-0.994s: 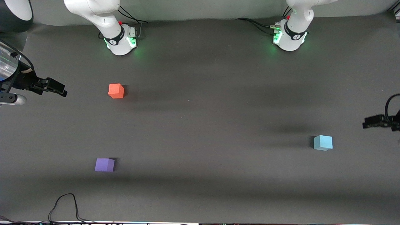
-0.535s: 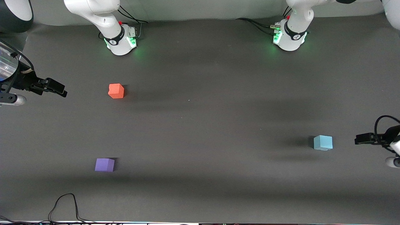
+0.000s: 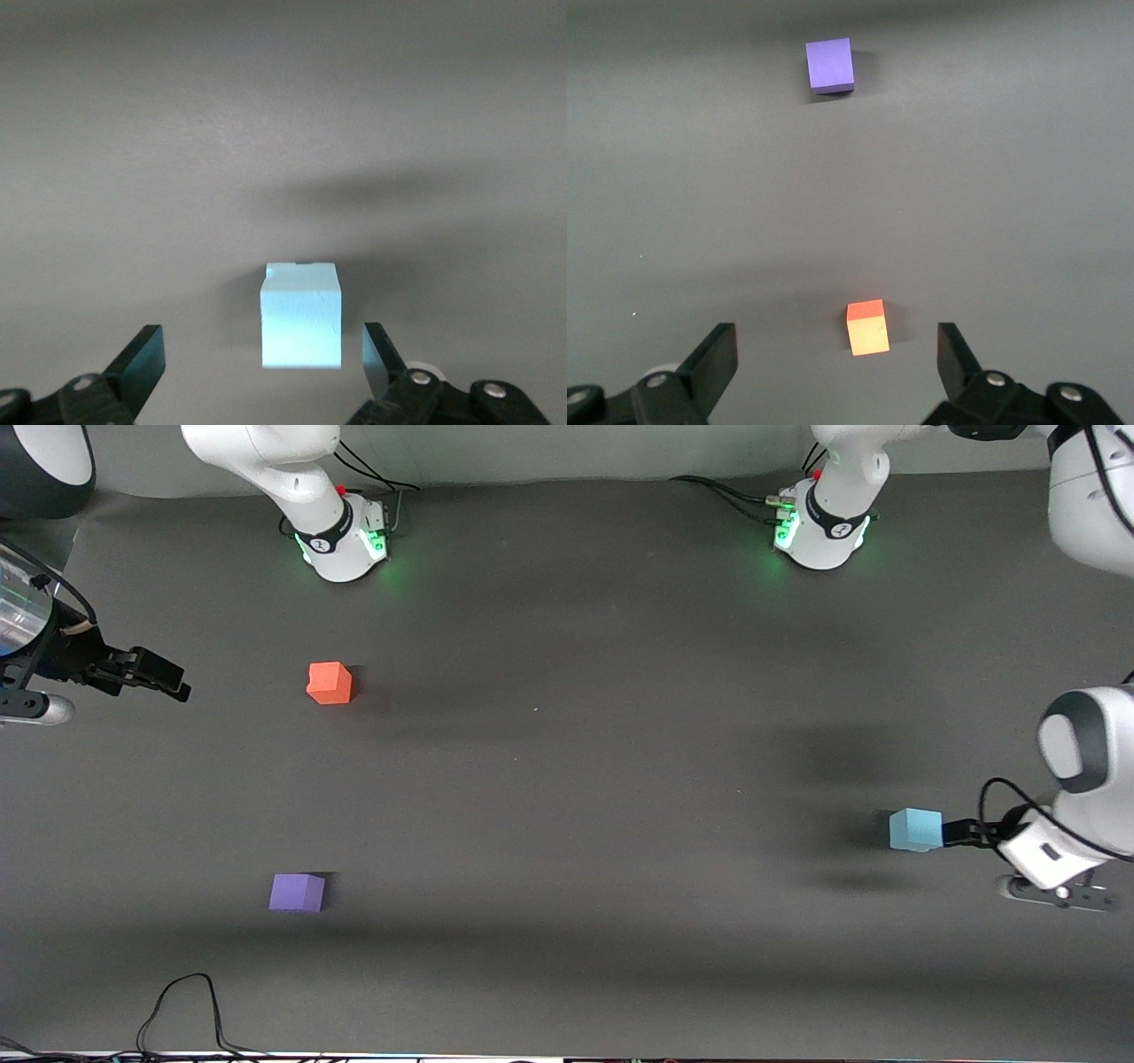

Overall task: Place blue block between orange and purple blocks
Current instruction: 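Close the left gripper on the blue block and lift it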

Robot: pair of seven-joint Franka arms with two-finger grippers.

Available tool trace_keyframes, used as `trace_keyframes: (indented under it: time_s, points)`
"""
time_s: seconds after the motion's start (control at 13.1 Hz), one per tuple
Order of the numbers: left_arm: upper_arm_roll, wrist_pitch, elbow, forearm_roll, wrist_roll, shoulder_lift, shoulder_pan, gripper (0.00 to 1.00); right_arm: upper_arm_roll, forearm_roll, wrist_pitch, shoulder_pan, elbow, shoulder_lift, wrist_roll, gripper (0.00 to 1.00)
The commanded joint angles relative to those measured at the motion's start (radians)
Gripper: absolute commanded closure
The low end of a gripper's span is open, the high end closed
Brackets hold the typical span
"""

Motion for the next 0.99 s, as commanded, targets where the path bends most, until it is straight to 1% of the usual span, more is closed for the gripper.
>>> trace_keyframes:
  time_s: [0.0,0.08,0.23,0.69,0.76,0.92]
  points:
    - [0.002,0.165,-0.180,0.013,0.012,-0.041,-0.003,0.00,-0.006,0.024,0.009,0.005,-0.001,0.000,-0.021,0.00]
    - [0.002,0.212,-0.218,0.012,0.010,-0.037,-0.003,0.00,-0.006,0.024,0.009,0.005,-0.001,0.000,-0.021,0.00]
    - [0.002,0.274,-0.260,0.011,0.004,-0.022,-0.003,0.00,-0.006,0.024,0.009,0.005,-0.001,0.001,-0.021,0.00]
    - [0.002,0.322,-0.254,0.011,0.005,0.043,0.000,0.00,-0.006,0.024,0.018,0.005,-0.001,0.001,-0.021,0.00]
    - [0.002,0.322,-0.252,0.011,0.004,0.043,0.002,0.07,-0.006,0.024,0.018,0.005,-0.001,0.001,-0.021,0.00]
    - [0.002,0.306,-0.242,0.010,0.002,0.041,0.002,0.44,-0.006,0.024,0.018,0.005,-0.001,0.001,-0.021,0.00]
